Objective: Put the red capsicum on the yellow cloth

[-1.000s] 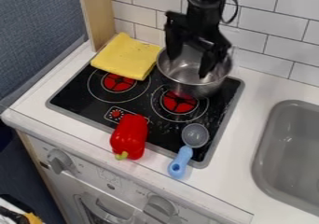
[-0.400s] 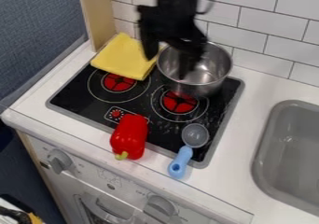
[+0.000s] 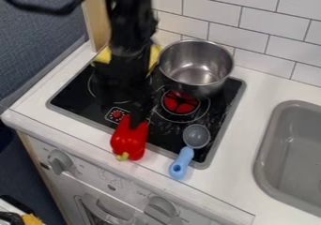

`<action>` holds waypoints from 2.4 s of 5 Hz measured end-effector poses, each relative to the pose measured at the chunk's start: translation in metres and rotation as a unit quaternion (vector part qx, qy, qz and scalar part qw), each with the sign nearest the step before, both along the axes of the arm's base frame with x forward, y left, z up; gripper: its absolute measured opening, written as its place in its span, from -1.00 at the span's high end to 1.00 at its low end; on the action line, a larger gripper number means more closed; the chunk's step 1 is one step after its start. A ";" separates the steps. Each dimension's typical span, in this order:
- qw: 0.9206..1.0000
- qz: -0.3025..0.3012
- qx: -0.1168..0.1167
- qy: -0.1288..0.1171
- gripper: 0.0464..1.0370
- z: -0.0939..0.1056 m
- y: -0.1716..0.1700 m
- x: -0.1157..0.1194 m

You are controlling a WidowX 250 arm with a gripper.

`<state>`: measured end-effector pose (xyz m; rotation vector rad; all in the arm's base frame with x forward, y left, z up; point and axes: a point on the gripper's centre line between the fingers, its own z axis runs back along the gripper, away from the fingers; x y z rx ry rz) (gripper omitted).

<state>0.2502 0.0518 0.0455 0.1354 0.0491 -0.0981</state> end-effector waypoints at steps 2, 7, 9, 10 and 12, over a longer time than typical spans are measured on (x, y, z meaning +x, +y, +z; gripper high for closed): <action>1.000 0.006 0.000 -0.017 -0.92 -0.007 -0.002 -0.004; 0.997 0.020 -0.074 -0.020 -0.74 0.014 -0.008 0.000; 0.994 0.079 -0.044 -0.066 -0.74 0.028 0.025 0.067; 0.992 0.103 -0.030 -0.063 -0.74 0.022 0.035 0.092; 0.989 0.125 -0.012 -0.083 -0.74 0.021 0.048 0.125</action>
